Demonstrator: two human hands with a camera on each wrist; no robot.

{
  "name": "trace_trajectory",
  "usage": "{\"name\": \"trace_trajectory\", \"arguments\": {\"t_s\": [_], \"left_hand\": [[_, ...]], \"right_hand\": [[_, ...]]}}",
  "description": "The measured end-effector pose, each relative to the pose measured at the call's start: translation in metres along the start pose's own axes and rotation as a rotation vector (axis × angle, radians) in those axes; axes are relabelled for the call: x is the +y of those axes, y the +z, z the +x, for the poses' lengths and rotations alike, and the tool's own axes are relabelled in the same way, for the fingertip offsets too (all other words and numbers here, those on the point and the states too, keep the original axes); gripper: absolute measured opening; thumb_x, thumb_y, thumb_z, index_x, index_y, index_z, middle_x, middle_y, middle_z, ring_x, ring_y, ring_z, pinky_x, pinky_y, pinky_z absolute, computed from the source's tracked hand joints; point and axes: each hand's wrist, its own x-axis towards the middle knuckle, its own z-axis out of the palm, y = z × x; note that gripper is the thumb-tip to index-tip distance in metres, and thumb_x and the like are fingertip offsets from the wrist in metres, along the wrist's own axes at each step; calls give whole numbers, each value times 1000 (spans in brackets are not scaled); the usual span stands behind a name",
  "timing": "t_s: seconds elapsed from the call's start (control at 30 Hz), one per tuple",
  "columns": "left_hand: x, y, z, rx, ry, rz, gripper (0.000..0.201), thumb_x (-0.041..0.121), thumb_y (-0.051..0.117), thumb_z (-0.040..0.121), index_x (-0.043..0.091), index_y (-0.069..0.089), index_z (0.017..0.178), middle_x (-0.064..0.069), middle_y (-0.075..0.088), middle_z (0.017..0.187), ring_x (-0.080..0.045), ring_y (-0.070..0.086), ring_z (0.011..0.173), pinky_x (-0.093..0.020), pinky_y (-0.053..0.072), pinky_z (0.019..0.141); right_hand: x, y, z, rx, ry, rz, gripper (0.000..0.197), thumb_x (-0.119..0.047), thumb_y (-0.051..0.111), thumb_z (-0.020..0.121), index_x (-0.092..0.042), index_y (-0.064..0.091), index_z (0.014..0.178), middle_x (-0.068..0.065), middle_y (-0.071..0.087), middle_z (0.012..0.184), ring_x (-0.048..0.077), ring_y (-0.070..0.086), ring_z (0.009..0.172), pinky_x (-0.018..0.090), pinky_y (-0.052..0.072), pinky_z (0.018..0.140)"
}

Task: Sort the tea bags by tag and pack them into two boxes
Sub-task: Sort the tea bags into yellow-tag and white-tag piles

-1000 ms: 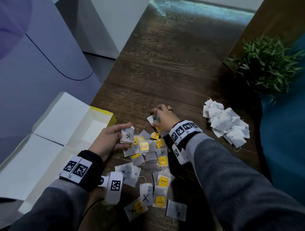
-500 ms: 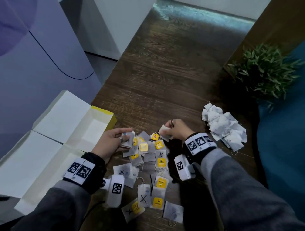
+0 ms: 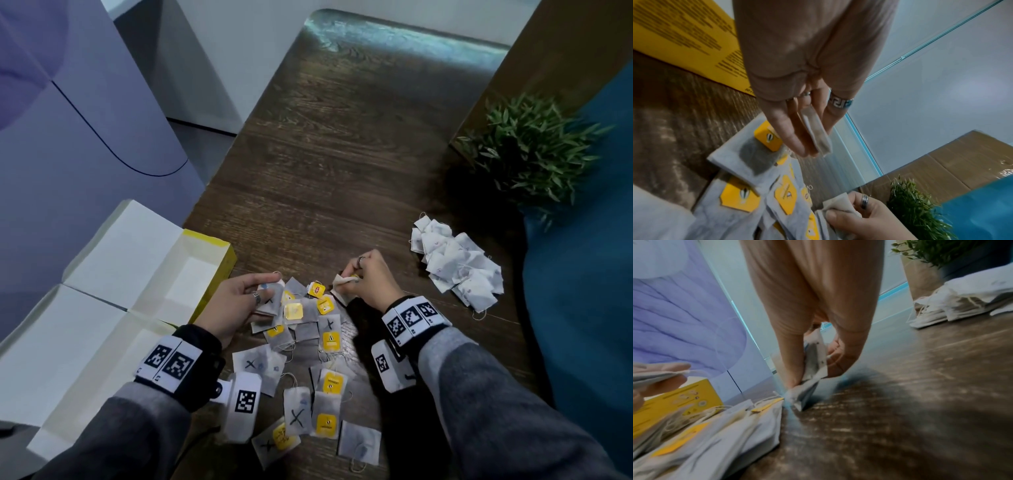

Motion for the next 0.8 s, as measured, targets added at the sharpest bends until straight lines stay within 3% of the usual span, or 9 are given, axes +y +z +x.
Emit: {"name": "trace_trajectory", "arguments": {"t_s": [0.07,0.13,0.27,0.33,0.43,0.5,0.6,0.7,0.8], "left_hand": [[2,3,-2,-16,-1,3,26,2,53,91,14,68,108,-11,70,98,-25,66,86,-37,59,74],[6,10,-3,-57,-10,-15,22,6,52,93,16,67,105,-11,67,108,-24,66,90,-37,59,77],[19,30,-9,-198,-94,-170,28,24,53,93,7,63,113,-12,63,116,-27,67,98,-32,59,71],[25,39,-12,-268,-93,-249,33,27,55,91,5,64,113,-15,65,117,-28,66,100,-31,58,71],[31,48,-14,-323,-23,-267,30,13,58,88,9,61,118,-16,68,112,-23,67,96,-30,58,78],[31,50,-11,-309,22,-239,37,-1,61,84,13,61,118,-14,70,106,-20,68,92,-27,57,77],[28,50,-9,-245,74,-215,44,-9,63,79,10,62,118,-12,70,106,-20,67,89,-29,57,78],[26,44,-8,-162,153,-189,44,-11,64,77,9,63,116,-7,67,117,-13,66,91,-23,57,74],[23,41,-8,-142,240,-62,42,-7,68,77,15,65,112,1,63,123,-7,64,102,-17,55,69]], "right_hand": [[-5,-3,-10,90,-104,54,12,-8,77,72,-8,66,71,-3,44,98,1,46,90,8,37,80],[-14,-5,-24,231,-350,66,9,-2,75,73,-6,67,71,-4,50,90,-2,50,82,6,40,78],[-31,-4,-55,594,-853,-136,22,0,73,74,-16,59,71,2,63,75,15,54,78,29,45,70],[-35,-3,-68,693,-940,-179,19,-10,71,80,-18,58,69,0,68,73,16,52,82,28,40,70],[-32,1,-79,686,-1008,-216,19,-14,70,83,-16,64,64,-2,71,79,15,51,84,28,40,69],[-27,4,-82,599,-997,-196,14,-13,68,83,-18,61,72,-4,67,88,14,51,84,25,42,71],[-26,6,-89,446,-686,-27,16,-21,66,78,-34,57,80,-17,54,98,2,53,83,26,49,70],[-25,5,-96,420,-661,121,18,-10,65,77,-25,56,75,-7,50,100,4,55,82,18,47,68],[-34,-4,-94,245,-368,453,21,-10,73,72,-25,59,68,-5,60,105,7,60,90,15,46,73]]}}
